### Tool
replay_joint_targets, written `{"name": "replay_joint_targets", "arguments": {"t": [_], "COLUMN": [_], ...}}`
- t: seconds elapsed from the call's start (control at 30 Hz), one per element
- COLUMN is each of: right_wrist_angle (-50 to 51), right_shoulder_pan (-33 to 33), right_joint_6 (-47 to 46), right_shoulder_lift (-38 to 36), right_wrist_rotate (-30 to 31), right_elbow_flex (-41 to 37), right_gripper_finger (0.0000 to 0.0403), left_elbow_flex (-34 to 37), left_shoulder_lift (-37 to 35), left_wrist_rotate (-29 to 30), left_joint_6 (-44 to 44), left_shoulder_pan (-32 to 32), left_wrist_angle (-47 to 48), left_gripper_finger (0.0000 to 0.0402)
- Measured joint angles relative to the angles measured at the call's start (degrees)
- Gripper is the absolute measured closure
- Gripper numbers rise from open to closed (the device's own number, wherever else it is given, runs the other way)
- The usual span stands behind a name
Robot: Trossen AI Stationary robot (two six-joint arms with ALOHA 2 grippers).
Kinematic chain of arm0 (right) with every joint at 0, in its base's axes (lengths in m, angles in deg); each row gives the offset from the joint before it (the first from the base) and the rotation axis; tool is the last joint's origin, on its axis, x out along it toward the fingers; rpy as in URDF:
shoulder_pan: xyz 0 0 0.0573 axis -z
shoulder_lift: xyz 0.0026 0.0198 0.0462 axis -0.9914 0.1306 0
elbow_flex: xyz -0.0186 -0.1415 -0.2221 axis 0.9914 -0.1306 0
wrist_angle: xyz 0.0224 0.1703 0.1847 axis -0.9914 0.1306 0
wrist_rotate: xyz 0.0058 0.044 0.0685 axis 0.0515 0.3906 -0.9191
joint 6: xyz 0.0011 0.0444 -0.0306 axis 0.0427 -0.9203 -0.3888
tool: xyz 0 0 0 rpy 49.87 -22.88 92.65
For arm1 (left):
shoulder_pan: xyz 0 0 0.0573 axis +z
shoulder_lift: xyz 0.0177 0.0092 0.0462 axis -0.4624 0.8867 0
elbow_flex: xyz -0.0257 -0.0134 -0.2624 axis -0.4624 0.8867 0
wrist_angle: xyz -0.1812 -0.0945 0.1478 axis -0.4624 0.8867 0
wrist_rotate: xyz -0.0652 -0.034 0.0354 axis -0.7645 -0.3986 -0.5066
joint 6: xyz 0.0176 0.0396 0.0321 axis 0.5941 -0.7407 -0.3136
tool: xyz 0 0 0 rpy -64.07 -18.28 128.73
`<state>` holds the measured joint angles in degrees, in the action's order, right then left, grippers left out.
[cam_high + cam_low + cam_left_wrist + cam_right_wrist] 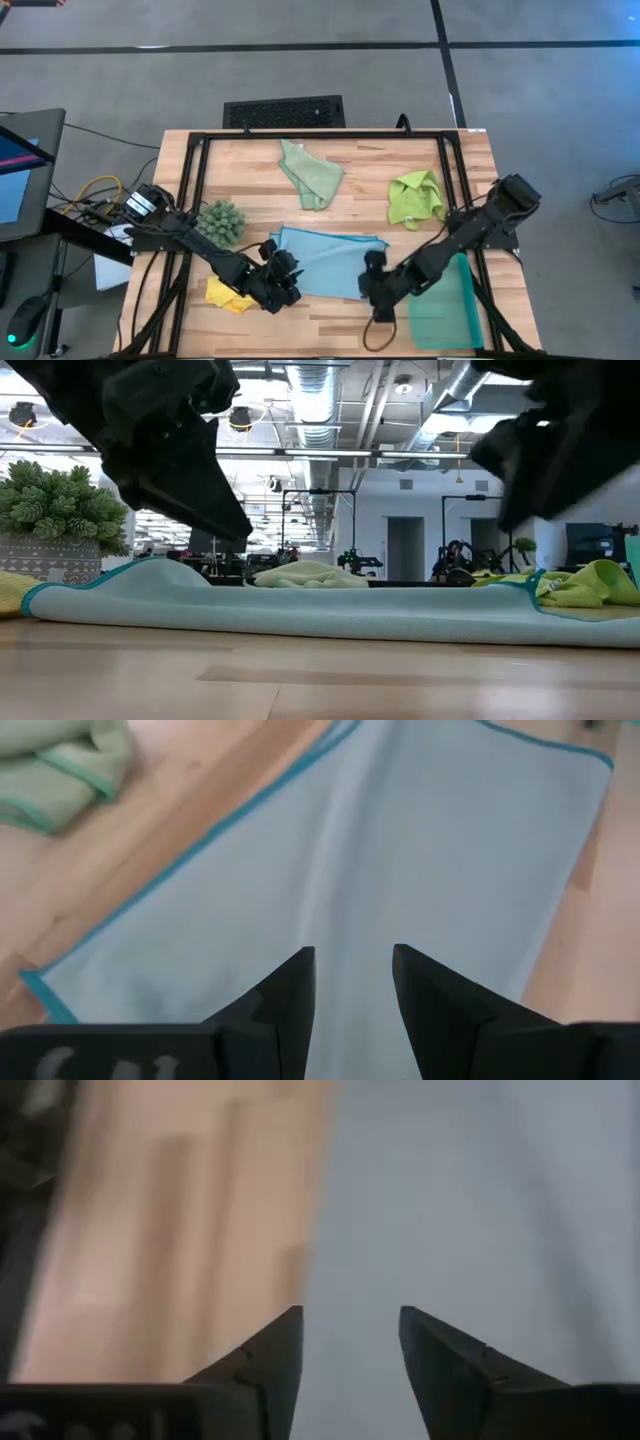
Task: Fold microfiber towels
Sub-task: Fold the blue microfiber cloth
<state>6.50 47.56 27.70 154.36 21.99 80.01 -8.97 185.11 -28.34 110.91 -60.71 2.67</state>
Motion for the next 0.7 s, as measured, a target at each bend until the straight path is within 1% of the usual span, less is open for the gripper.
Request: {"name": "replay_joint_targets", "arguments": {"t": [0.03,0.1,0.13,0.2,0.27,0.33,0.43,0.5,0.53,0.6,0.7], "right_wrist_angle": [-1.99,-2.31,-2.49,-3.08,-4.32,-5.88,-5.37,-6.33,-6.54,-7.15,-2.09], "right_shoulder_pan": [-0.04,0.23,0.54,1.03,1.19,0.76,-1.07,-2.46,-2.63,-2.65,-1.89], "right_joint_6": [0.08,-1.01,-2.03,-4.30,-4.91,-3.05,3.82,8.58,9.59,9.43,4.57], "right_shoulder_lift": [1.63,4.84,6.50,9.80,11.86,13.50,13.42,11.07,9.45,7.36,6.72], "right_wrist_rotate": [-0.42,0.20,0.24,-1.70,-8.24,-14.61,-18.39,-17.50,-16.07,-10.74,-0.33], "right_elbow_flex": [0.02,-0.02,0.03,0.89,2.67,4.75,7.46,8.68,9.27,9.63,9.05], "right_gripper_finger": [0.0237,0.0264,0.0278,0.0304,0.0326,0.0342,0.0356,0.0362,0.0364,0.0369,0.0377], "left_elbow_flex": [0.00,0.06,0.09,-0.29,-0.91,-1.68,-1.43,-1.00,-0.40,0.92,3.12], "left_shoulder_lift": [0.12,0.80,0.89,0.86,0.08,-0.49,-0.36,-0.11,-0.11,-0.09,-0.09], "left_wrist_rotate": [-0.06,-0.06,-0.39,-0.93,-0.25,-0.39,-2.21,-3.07,-3.18,-3.10,-3.14], "left_joint_6": [0.55,0.99,1.26,3.64,7.29,9.75,10.49,10.53,10.55,10.53,10.29], "left_shoulder_pan": [0.00,-0.04,-0.22,-0.24,-0.27,-0.33,-0.35,-0.33,-0.30,0.04,1.34], "left_wrist_angle": [0.18,0.41,1.69,5.46,11.02,14.16,14.29,12.87,11.86,10.11,6.12], "left_gripper_finger": [0.0274,0.0274,0.0274,0.0274,0.0274,0.0274,0.0274,0.0274,0.0274,0.0274,0.0274]}}
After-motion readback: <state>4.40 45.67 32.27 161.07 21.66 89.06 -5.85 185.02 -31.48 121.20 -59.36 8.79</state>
